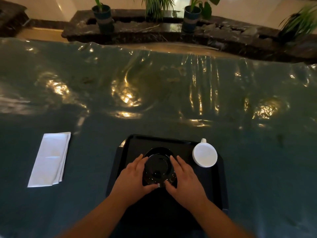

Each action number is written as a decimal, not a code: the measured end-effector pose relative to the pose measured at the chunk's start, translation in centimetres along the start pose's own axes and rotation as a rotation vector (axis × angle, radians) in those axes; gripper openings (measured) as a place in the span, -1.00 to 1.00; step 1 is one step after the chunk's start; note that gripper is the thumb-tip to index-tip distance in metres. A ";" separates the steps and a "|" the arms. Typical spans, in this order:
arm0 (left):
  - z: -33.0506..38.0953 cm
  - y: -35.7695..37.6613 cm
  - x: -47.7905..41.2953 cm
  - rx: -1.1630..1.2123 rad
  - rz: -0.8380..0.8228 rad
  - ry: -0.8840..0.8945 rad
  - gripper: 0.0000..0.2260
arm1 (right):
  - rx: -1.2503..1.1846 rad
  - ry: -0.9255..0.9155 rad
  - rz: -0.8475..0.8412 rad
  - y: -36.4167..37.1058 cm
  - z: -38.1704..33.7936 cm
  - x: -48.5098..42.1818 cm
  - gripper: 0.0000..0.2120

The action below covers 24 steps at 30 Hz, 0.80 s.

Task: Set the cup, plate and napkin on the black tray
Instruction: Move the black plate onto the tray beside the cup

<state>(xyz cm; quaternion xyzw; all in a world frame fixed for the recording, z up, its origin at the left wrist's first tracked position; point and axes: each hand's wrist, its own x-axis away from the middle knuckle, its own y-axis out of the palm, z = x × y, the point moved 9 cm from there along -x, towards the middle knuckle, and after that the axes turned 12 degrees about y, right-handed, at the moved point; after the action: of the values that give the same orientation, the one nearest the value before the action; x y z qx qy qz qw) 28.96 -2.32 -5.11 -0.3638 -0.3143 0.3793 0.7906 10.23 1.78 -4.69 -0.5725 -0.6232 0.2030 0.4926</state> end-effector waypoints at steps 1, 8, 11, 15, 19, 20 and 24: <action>-0.4 0.0 0.3 -0.054 0.009 -0.004 0.01 | 0.071 -0.049 -0.009 0.3 -0.3 0.4 -0.13; -2.0 1.3 1.1 -0.227 -0.012 -0.019 0.20 | 0.181 -0.073 -0.039 2.1 0.7 1.2 -0.12; -1.9 1.7 0.8 -0.245 -0.025 -0.028 0.17 | 0.159 -0.052 0.006 1.7 1.3 1.1 -0.16; -1.4 1.8 0.2 -0.251 -0.010 -0.056 0.06 | 0.165 -0.043 0.022 1.4 1.3 0.7 -0.20; -1.2 1.7 -0.3 -0.250 -0.001 -0.065 0.02 | 0.156 -0.016 0.023 1.0 1.6 0.3 -0.21; -1.1 1.7 -0.5 -0.251 0.001 -0.063 0.01 | 0.149 -0.012 0.022 0.9 1.6 0.2 -0.21; -1.1 1.5 -0.9 -0.240 0.009 -0.059 -0.05 | 0.135 -0.005 0.010 1.0 1.7 -0.4 -0.21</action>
<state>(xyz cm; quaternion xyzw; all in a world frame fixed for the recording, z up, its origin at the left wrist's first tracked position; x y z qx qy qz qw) 28.80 -2.78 -7.07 -0.4457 -0.3790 0.3533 0.7300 9.27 2.23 -6.35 -0.5405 -0.6064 0.2483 0.5277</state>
